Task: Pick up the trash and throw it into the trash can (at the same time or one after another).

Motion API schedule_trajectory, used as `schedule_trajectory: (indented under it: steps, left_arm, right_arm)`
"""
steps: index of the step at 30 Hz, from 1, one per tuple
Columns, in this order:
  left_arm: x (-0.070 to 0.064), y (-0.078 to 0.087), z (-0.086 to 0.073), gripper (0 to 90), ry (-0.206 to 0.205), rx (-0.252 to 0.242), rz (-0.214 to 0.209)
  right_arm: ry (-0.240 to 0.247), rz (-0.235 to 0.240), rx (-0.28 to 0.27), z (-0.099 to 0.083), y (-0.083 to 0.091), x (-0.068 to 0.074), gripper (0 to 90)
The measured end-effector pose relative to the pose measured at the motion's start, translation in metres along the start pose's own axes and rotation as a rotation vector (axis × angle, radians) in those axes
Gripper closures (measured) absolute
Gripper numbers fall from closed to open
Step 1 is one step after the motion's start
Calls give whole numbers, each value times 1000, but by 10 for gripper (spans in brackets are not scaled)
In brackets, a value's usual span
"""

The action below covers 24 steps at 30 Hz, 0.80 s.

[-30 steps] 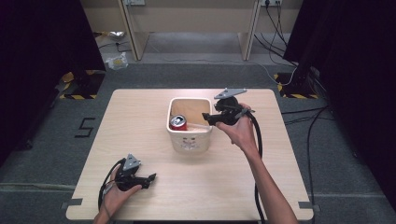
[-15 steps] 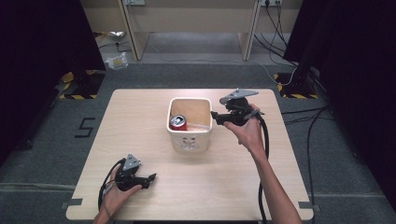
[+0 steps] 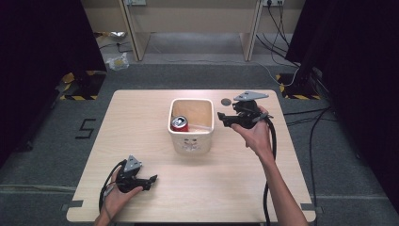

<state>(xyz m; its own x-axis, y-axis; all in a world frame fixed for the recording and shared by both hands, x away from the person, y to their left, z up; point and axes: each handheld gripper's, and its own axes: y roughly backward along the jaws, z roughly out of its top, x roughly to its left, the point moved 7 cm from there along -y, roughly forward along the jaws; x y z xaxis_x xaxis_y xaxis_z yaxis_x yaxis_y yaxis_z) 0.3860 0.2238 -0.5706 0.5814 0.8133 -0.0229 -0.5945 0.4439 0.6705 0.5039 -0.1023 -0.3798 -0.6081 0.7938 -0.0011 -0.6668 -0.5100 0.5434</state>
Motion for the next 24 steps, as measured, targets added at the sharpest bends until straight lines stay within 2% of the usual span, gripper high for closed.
schedule_trajectory:
  steps: [9, 24]
  left_arm:
    - [0, 0, 0, 125, 0, 0, 0]
    - [0, 0, 0, 125, -2, 2, 0]
  right_arm:
    - [-3, -22, -14, -9, 12, -8, 249]
    - [-15, -37, -34, -24, 20, -19, 234]
